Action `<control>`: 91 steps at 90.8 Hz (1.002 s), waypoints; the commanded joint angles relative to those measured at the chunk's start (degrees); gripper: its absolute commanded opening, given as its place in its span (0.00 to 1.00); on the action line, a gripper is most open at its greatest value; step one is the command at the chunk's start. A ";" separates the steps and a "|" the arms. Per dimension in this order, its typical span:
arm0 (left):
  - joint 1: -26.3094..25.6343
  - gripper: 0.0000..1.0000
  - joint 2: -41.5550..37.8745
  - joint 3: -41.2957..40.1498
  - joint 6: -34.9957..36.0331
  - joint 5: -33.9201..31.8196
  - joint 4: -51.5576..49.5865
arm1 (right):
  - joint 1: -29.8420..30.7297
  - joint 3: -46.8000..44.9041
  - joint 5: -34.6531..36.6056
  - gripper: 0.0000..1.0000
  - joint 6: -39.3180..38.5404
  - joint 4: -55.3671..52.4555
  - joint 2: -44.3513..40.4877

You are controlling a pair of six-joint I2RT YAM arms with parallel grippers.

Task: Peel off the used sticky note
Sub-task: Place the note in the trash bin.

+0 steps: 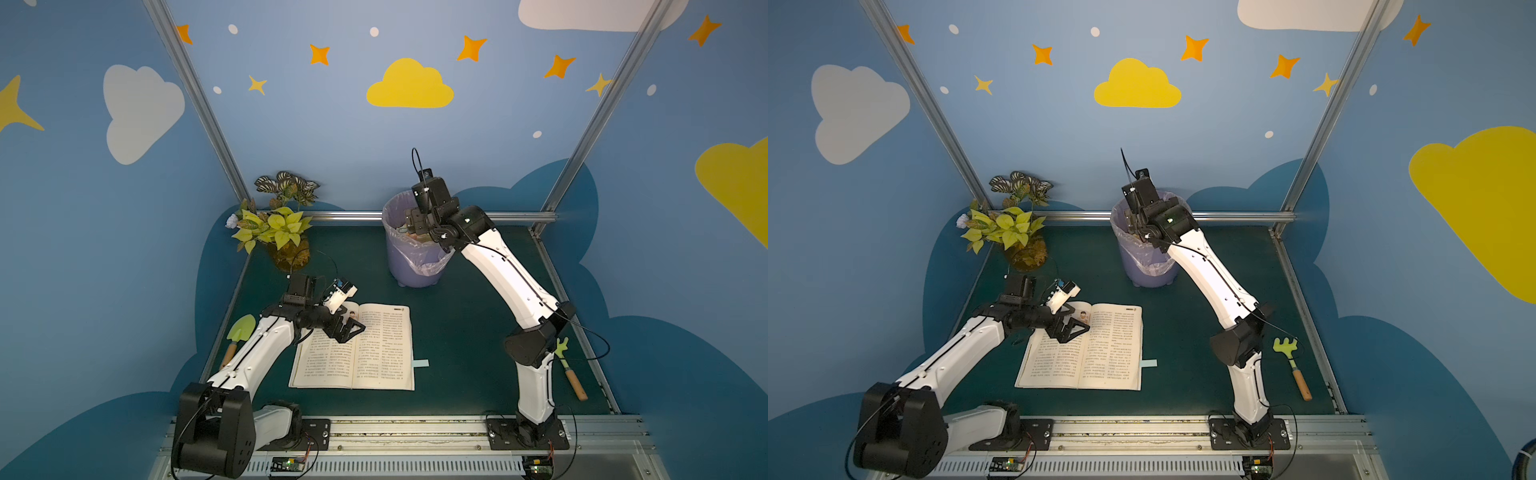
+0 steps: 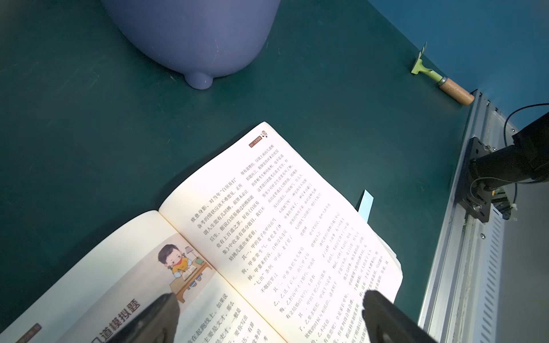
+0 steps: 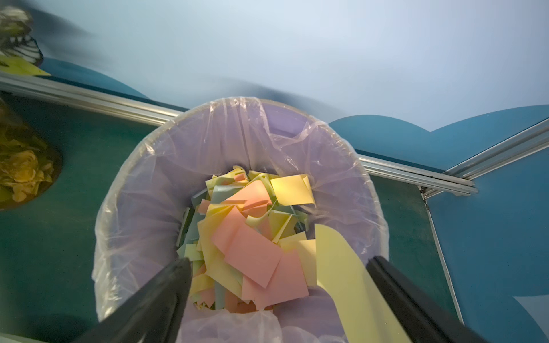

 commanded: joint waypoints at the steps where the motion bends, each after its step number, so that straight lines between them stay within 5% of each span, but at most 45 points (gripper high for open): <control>1: 0.15 1.00 -1.23 -0.90 0.50 0.42 0.10 | 0.65 -0.19 0.63 0.97 1.07 -3.06 1.72; 42: 0.14 1.00 -1.27 -0.89 0.24 1.01 -0.22 | 0.50 -16.34 2.18 0.97 1.37 -0.66 -7.87; 91: 0.15 1.00 -0.93 -0.86 0.67 1.47 -0.52 | -0.91 -14.51 -9.68 0.97 11.13 2.42 -7.91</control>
